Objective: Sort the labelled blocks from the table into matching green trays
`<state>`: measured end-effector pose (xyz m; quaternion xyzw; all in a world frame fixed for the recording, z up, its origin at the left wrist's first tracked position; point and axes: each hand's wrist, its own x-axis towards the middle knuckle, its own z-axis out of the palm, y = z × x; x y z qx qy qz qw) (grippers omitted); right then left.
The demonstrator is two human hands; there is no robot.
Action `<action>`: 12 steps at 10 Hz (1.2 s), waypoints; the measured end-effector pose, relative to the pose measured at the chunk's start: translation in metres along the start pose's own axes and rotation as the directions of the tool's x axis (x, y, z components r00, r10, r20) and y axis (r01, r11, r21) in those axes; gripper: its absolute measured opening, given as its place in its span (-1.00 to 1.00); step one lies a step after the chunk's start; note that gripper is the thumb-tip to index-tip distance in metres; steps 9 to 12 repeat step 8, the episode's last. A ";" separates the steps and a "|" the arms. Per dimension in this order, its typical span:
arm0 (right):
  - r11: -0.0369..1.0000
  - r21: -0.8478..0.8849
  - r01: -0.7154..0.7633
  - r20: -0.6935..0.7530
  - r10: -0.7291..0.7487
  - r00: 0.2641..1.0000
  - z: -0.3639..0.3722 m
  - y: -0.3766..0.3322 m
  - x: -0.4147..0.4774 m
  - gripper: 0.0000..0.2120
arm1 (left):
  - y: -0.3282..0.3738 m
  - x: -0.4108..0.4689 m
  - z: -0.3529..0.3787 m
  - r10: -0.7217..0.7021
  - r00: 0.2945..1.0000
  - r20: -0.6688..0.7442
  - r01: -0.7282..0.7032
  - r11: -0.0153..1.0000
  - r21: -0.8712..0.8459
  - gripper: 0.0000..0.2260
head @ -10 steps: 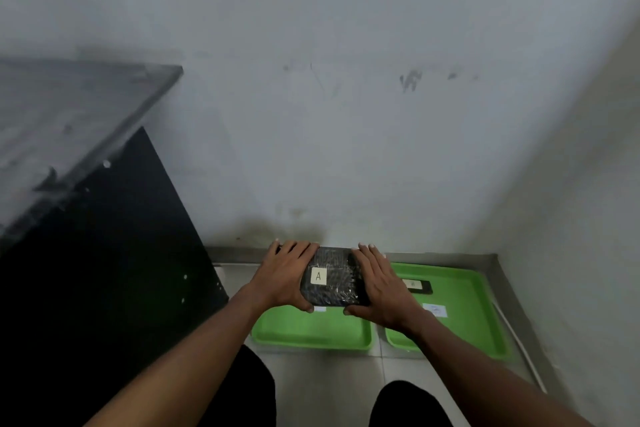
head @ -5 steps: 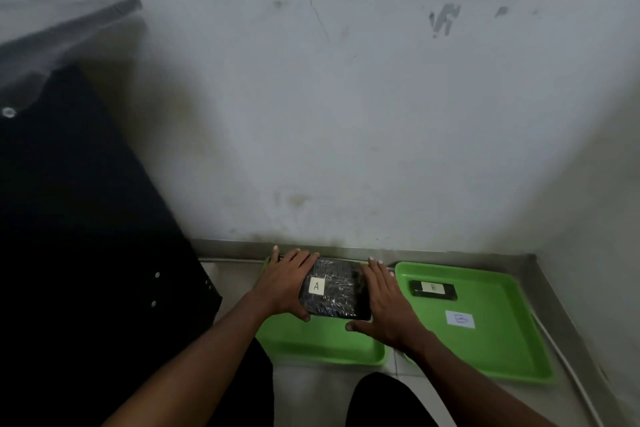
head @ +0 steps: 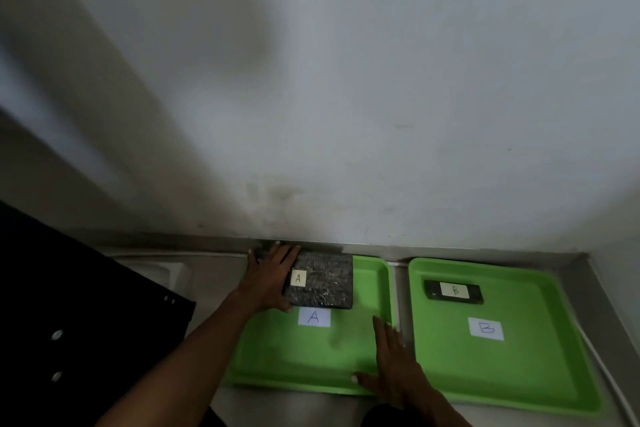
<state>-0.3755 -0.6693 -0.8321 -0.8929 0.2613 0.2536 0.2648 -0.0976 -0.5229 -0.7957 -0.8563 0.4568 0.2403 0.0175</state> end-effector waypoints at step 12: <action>0.995 -0.082 0.049 -0.261 -0.069 0.963 -0.053 -0.050 -0.040 -0.08 | 0.033 -0.067 -0.037 -0.052 0.990 -0.130 0.053 0.999 -0.001 -0.16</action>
